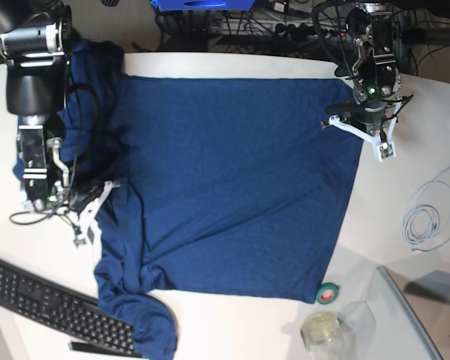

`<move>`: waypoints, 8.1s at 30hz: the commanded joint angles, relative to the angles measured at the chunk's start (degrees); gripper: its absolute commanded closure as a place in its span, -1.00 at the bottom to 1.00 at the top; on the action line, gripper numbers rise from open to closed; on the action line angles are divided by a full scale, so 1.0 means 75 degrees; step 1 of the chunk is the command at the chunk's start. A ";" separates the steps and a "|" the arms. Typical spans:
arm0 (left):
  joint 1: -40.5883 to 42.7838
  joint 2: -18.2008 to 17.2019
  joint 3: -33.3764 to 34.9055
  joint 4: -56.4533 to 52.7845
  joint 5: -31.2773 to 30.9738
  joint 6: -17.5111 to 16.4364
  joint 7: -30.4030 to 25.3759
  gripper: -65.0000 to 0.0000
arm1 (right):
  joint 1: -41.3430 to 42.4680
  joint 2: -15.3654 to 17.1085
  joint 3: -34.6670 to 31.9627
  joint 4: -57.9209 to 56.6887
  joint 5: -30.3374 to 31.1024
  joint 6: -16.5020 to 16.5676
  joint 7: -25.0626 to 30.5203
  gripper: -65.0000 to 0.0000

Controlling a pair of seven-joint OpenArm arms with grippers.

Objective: Layout the t-shirt on the table in an organized manner, then fold the t-shirt properly
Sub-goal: 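Pull the shirt edge with the right gripper back along the shirt side, then release the shirt and move the right gripper to the shirt's collar corner, then grasp the shirt corner with the right gripper and pull it outward, then sweep the right gripper across the shirt middle to smooth wrinkles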

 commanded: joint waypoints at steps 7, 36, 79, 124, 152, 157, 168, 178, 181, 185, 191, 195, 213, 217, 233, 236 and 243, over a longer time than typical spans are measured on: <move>-0.0035 -0.0073 -0.0036 0.0108 0.0042 0.0040 -0.0135 1.00 | 0.1390 0.0968 0.0320 -0.0503 -0.0045 -0.0034 0.0158 1.00; 0.0563 -0.0120 -0.0048 0.1374 0.0042 0.0040 -0.0123 1.00 | 0.2656 0.2023 -0.1004 -0.2836 0.0002 -0.0608 0.2678 -0.65; 0.0340 -0.0390 -0.0317 0.0554 -0.0356 0.0029 -0.0147 1.00 | -0.3838 -0.0344 -0.2165 0.3318 -0.0010 -0.0608 0.1693 0.73; 0.1290 0.0724 -0.1712 -0.0454 -0.3521 -0.1929 -0.1131 -0.17 | -0.4213 0.0160 -0.2141 0.4830 -0.0021 -0.0608 0.1693 0.73; 0.1173 0.0712 -0.1642 -0.0466 -0.3497 -0.1917 -0.1096 1.00 | -0.4694 -0.0438 0.3298 0.3904 0.0916 0.1185 0.1330 -0.70; 0.1149 0.0712 -0.1642 -0.0466 -0.3486 -0.1917 -0.1085 1.00 | -0.4436 -0.0438 0.3813 0.3131 0.0928 0.1912 0.1459 -0.37; 0.1173 0.0700 -0.1653 -0.0466 -0.3486 -0.1894 -0.1085 1.00 | -0.3428 0.0113 0.5619 0.2170 0.0436 0.2041 0.1482 -0.32; 0.1184 0.0548 -0.1653 -0.0466 -0.3486 -0.1894 -0.1085 1.00 | -0.2795 0.0570 0.5619 -0.0257 -0.0127 0.2064 0.2420 -0.07; 0.1184 0.0548 -0.1653 -0.0466 -0.3486 -0.1894 -0.1085 1.00 | -0.2806 0.0558 0.5630 -0.0058 -0.0127 0.2088 0.2467 0.80; 0.1173 0.0548 -0.1607 -0.0454 -0.3486 -0.1894 -0.1085 1.00 | -0.3357 0.0359 0.5560 0.1384 -0.0115 0.2088 0.2408 0.95; 0.1126 0.0548 -0.1571 -0.0454 -0.3486 -0.1894 -0.1085 1.00 | -0.3861 -0.0239 0.5548 0.4209 -0.0103 0.2393 0.1857 1.00; 0.1032 0.0548 -0.1571 -0.0466 -0.3462 -0.1882 -0.1085 1.00 | -0.3779 -0.0766 0.5501 0.5698 -0.0103 0.3219 0.1623 1.00; 0.0926 0.0572 -0.1595 -0.0454 -0.2560 -0.1882 -0.1120 1.00 | -0.2560 -0.1622 0.2172 0.7011 -0.0103 0.3219 0.1119 1.00; 0.0938 0.0560 -0.1583 -0.0454 -0.2560 -0.1882 -0.1131 1.00 | -0.1869 -0.1622 0.1246 0.6940 -0.0127 0.3219 0.0709 1.00; 0.0950 0.0560 -0.1642 -0.0454 -0.2560 -0.1882 -0.1131 1.00 | -0.0591 -0.1845 -0.1063 0.4455 -0.0103 0.2791 0.0474 1.00; 0.0950 0.0560 -0.1642 -0.0454 -0.2560 -0.1882 -0.1131 1.00 | -0.0708 -0.1856 -0.1696 0.4444 -0.0103 0.2791 0.0474 1.00; 0.0950 0.0560 -0.1642 -0.0454 -0.2560 -0.1882 -0.1096 1.00 | -0.0896 -0.1927 -0.2821 0.4397 0.0647 0.2744 0.0451 1.00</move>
